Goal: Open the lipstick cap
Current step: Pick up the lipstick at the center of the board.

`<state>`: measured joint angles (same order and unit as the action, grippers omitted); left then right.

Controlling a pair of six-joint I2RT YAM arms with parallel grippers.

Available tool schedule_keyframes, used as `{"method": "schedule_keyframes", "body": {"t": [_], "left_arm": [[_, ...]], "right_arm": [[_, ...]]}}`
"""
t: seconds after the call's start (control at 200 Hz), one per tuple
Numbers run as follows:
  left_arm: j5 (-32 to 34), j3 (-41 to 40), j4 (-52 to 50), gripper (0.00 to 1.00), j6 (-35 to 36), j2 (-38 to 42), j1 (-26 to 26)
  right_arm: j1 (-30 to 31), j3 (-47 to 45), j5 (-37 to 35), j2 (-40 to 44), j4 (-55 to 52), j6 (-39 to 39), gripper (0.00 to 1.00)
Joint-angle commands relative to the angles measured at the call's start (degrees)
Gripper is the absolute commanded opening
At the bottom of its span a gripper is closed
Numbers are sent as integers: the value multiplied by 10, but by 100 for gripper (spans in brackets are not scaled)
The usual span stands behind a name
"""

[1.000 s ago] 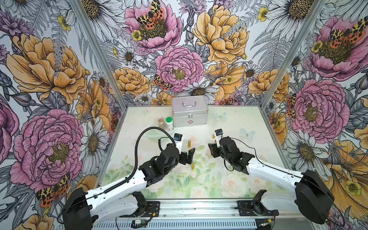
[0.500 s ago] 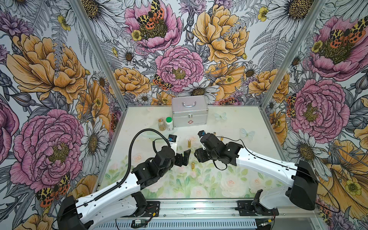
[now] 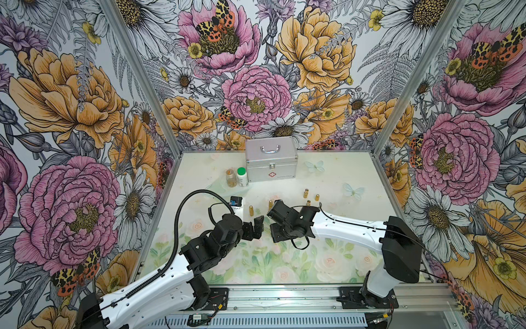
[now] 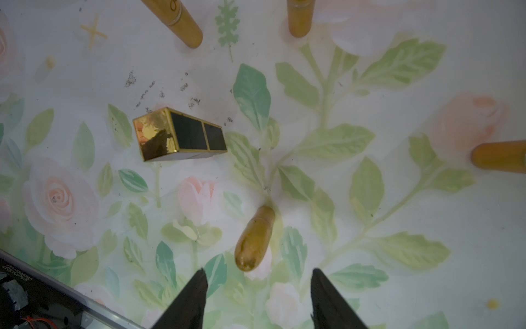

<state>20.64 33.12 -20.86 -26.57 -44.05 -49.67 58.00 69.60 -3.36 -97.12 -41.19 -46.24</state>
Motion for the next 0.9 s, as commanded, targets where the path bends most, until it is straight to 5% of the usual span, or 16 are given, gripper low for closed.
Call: {"method": "schedule_keyframes", "body": {"t": [0.0,0.896], "left_arm": [[8,-10,-7,99,-12,11,11],[4,-20,-8,99,-16,21,21]], "right_arm": [[9,31,-9,-30,-1,-18,58],[20,45,-46,-108,2,-22,35]]}}
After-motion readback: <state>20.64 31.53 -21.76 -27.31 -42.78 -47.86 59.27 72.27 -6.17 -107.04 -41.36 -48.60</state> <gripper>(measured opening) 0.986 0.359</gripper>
